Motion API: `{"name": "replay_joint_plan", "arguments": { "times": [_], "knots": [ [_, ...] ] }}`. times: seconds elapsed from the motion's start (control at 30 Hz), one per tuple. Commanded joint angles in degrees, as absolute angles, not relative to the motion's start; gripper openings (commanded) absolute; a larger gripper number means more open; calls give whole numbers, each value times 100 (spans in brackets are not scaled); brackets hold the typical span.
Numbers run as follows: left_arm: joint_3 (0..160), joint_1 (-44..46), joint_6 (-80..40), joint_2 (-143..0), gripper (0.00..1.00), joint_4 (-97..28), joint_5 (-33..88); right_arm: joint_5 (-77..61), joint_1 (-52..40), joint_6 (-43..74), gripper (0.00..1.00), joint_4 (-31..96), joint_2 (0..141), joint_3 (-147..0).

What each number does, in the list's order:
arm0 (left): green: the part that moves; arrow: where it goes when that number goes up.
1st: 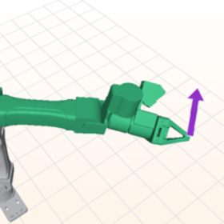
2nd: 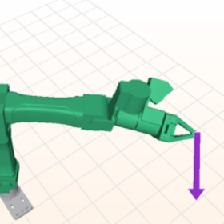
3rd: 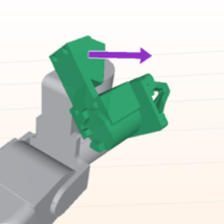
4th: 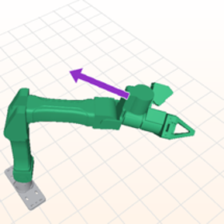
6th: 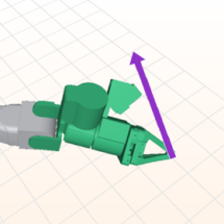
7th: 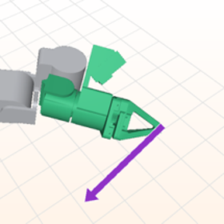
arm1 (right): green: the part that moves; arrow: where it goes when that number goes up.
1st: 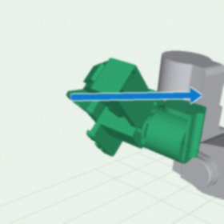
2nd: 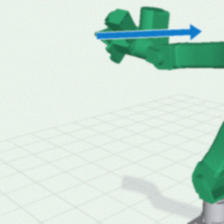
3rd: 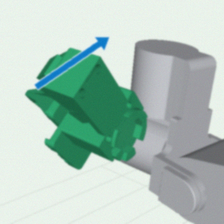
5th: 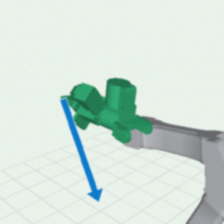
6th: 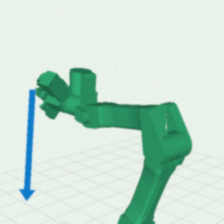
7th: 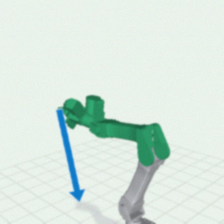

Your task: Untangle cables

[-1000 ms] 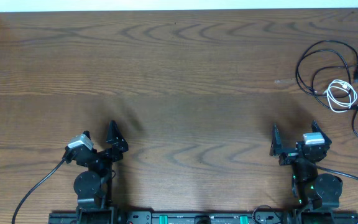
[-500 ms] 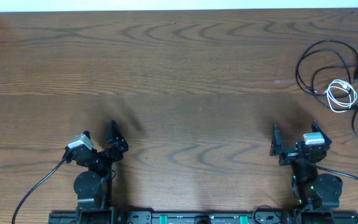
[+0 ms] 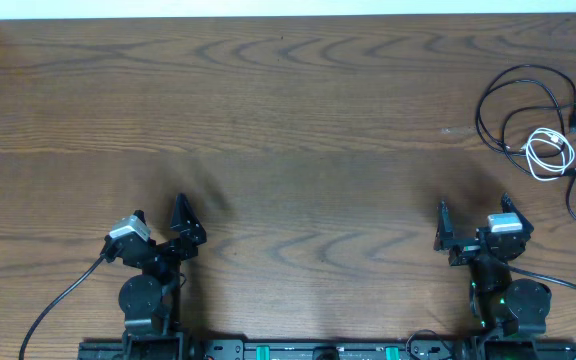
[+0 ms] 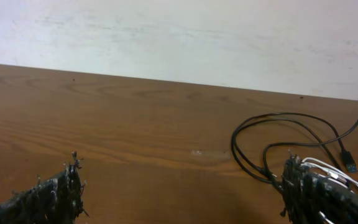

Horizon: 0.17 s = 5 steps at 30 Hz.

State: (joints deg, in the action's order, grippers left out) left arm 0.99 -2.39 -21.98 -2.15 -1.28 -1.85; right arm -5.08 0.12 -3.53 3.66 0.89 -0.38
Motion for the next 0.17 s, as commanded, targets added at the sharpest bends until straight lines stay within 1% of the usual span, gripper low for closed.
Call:
{"name": "replay_joint_plan", "arguments": {
  "times": [0.0,0.13],
  "knots": [
    [23,-211,-2053,-222,93,-397,-370,-467,-84,-303,99,397,67,-32],
    [23,-211,-2056,-222,93,-399,-368,-467,-84,-303,99,397,67,-32]
  ]
}}
